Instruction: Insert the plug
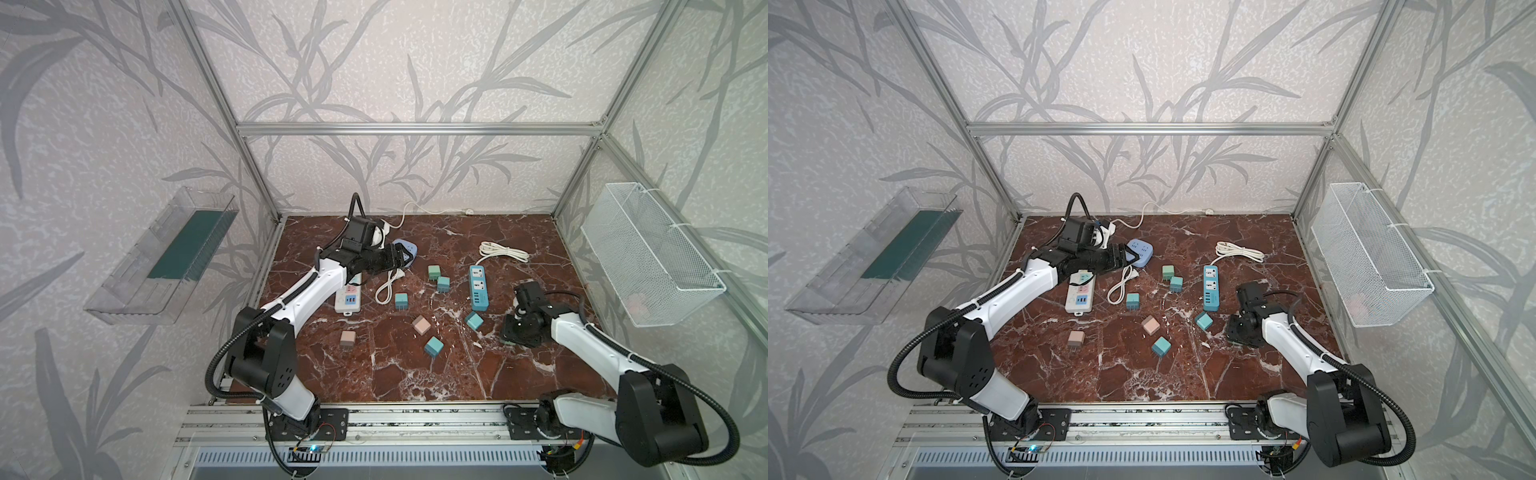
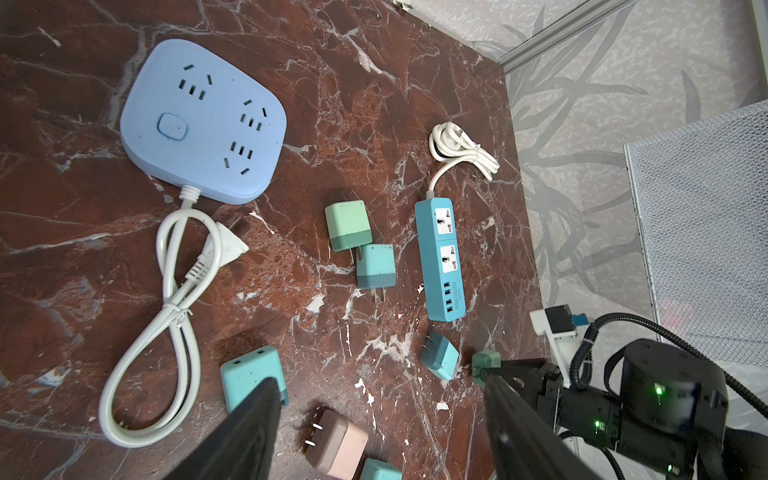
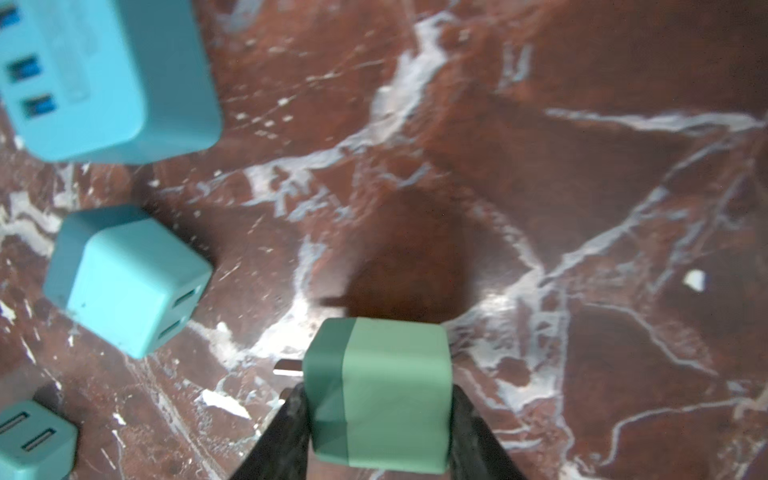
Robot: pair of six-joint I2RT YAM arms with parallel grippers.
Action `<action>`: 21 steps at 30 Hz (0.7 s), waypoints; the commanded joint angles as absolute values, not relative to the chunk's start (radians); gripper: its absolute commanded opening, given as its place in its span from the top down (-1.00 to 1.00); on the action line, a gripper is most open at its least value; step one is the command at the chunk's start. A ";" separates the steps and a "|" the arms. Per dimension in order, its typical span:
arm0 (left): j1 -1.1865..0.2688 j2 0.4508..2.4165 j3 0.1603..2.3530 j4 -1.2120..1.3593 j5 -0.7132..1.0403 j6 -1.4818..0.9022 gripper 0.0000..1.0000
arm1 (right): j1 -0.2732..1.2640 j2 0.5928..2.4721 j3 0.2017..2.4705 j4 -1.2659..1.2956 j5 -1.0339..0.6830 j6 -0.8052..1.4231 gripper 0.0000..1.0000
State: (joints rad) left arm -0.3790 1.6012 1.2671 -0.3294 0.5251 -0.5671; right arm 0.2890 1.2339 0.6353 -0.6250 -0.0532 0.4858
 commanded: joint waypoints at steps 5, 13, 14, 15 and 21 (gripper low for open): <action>-0.384 1.605 1.274 -0.341 0.526 -0.545 -0.55 | 0.695 1.356 0.729 -0.626 0.040 0.631 0.23; -0.435 1.544 1.231 -0.324 0.314 -0.541 -0.44 | 0.743 1.423 0.774 -0.601 0.000 0.594 -0.28; -0.439 1.525 1.207 -0.291 0.312 -0.532 -0.40 | 0.743 1.407 0.782 -0.616 0.001 0.586 -0.33; -0.443 1.503 1.177 -0.246 0.301 -0.519 -0.36 | 0.741 1.387 0.789 -0.631 0.011 0.582 -0.37; -0.466 1.455 1.147 -0.210 0.334 -0.445 -0.45 | 0.723 1.230 0.823 -0.749 0.112 0.569 -0.40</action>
